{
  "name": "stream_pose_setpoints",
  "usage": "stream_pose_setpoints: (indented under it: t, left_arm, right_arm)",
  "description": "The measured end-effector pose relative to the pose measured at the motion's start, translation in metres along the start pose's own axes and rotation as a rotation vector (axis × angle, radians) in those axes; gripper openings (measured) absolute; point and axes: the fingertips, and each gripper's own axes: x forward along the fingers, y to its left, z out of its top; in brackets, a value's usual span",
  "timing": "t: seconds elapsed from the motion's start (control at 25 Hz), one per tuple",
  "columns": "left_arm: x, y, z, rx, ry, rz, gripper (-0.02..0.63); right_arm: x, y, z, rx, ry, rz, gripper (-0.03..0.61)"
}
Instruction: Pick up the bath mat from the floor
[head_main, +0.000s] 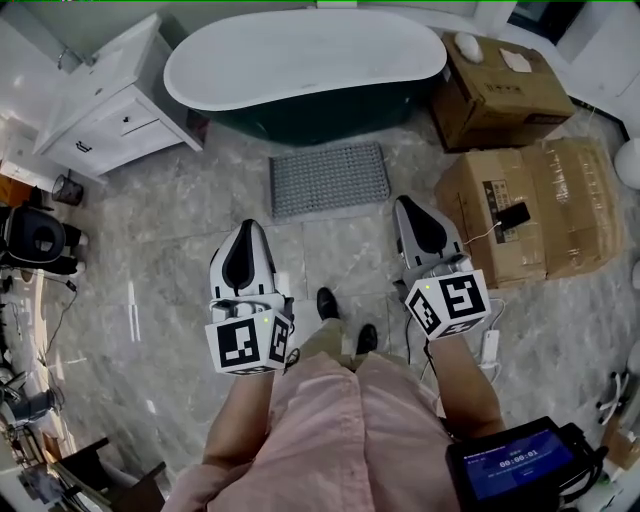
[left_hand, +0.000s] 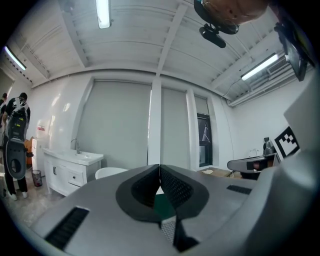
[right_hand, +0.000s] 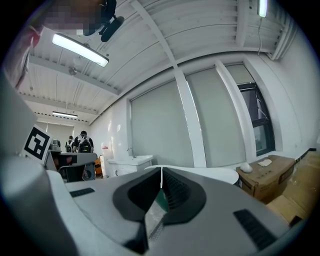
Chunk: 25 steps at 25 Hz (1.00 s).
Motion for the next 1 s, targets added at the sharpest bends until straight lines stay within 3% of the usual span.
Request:
stream_pose_setpoints:
  t: [0.44,1.0]
  left_arm:
    - [0.066,0.051,0.033,-0.005,-0.11,-0.07,0.026]
    - [0.101,0.075,0.012,-0.049,-0.044,-0.117,0.026]
  right_arm:
    - [0.074,0.02,0.032,-0.068,-0.051,-0.013,0.018]
    - [0.1,0.019,0.046,-0.087,-0.037,-0.061,0.018]
